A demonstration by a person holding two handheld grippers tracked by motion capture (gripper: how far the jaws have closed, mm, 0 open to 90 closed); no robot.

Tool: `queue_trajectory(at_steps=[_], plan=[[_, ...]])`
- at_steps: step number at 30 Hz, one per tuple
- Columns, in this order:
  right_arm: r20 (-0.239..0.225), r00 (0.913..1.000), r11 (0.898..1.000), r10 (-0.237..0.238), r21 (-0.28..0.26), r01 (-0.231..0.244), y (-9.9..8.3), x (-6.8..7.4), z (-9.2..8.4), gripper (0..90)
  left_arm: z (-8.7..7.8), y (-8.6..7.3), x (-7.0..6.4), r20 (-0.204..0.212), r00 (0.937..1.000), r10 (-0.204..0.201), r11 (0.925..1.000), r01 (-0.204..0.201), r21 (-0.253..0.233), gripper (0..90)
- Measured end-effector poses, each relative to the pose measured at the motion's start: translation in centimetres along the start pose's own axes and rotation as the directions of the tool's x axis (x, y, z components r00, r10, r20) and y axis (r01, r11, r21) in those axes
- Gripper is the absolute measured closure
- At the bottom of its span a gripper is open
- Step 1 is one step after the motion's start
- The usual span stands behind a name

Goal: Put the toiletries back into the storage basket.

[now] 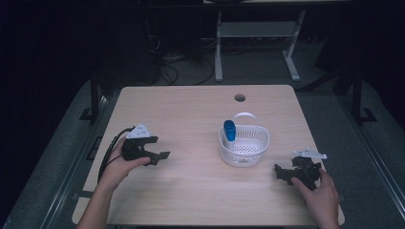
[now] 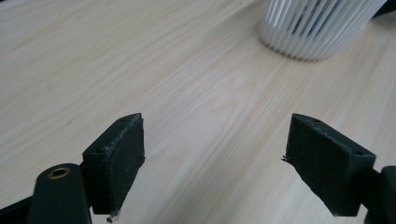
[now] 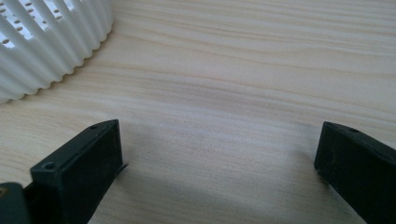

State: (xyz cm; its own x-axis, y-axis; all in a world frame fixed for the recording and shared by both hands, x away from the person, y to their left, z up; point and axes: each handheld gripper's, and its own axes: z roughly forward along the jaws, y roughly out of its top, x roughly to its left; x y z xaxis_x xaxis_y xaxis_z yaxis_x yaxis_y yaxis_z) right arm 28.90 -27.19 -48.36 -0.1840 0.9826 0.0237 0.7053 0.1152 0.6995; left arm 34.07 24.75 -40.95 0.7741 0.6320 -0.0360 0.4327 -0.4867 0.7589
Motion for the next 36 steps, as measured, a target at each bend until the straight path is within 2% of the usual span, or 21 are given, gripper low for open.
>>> queue_trajectory(at_steps=[6,7,10,11,12,13,16,17,18,19,27,31,36], plan=[[0.000,1.0000,1.000,0.000,0.000,0.000,0.0,0.0,0.0,0.5,-0.1,-1.3,0.1,-0.025,0.9995,-0.018,0.9994,0.019,0.029,19.7],[0.000,1.0000,1.000,0.000,0.000,0.000,0.0,0.0,0.0,0.5,-0.1,-1.8,0.2,-0.036,0.9993,-0.012,0.9983,0.014,0.057,19.7],[0.000,1.0000,1.000,0.000,0.000,0.000,0.0,0.0,0.0,0.5,-0.1,-2.2,0.3,-0.052,0.9986,-0.011,0.9969,0.015,0.077,19.7],[0.000,1.0000,1.000,0.000,0.000,0.000,0.0,0.0,0.0,0.5,0.0,-2.6,0.3,-0.069,0.9975,-0.016,0.9950,0.023,0.097,19.7],[0.000,1.0000,1.000,0.000,0.000,0.000,0.0,0.0,0.0,0.5,0.0,-2.6,0.3,-0.069,0.9975,-0.016,0.9950,0.023,0.097,19.7],[0.000,1.0000,1.000,0.000,0.000,0.000,0.0,0.0,0.0,0.5,0.1,-3.0,0.4,-0.096,0.9953,-0.010,0.9926,0.021,0.120,19.7],[0.000,1.0000,1.000,0.000,0.000,0.000,0.0,0.0,0.0,0.5,0.1,-3.5,0.4,-0.102,0.9946,-0.019,0.9914,0.032,0.127,19.7],[0.000,1.0000,1.000,0.000,0.000,0.000,0.0,0.0,0.0,0.5,0.2,-4.0,0.4,-0.119,0.9927,-0.019,0.9893,0.036,0.141,19.7],[0.000,1.0000,1.000,0.000,0.000,0.000,0.0,0.0,0.0,0.5,0.2,-4.0,0.4,-0.119,0.9927,-0.019,0.9893,0.036,0.141,19.7],[0.000,1.0000,1.000,0.000,0.000,0.000,0.0,0.0,0.0,0.5,0.3,-4.5,0.5,-0.143,0.9895,-0.020,0.9877,0.042,0.150,19.7],[0.000,1.0000,1.000,-0.001,0.000,0.001,0.0,0.0,0.0,0.5,0.4,-6.0,0.8,-0.189,0.9816,-0.026,0.9827,0.060,0.175,19.7],[0.000,1.0000,1.000,0.000,0.000,0.000,0.0,0.0,0.0,0.5,0.4,-6.4,0.9,-0.199,0.9797,-0.026,0.9810,0.063,0.183,19.7],[0.000,1.0000,1.000,0.000,0.000,0.000,0.0,0.0,0.0,0.5,0.4,-6.9,1.3,-0.180,0.9820,-0.057,0.9861,0.083,0.144,17.9]])
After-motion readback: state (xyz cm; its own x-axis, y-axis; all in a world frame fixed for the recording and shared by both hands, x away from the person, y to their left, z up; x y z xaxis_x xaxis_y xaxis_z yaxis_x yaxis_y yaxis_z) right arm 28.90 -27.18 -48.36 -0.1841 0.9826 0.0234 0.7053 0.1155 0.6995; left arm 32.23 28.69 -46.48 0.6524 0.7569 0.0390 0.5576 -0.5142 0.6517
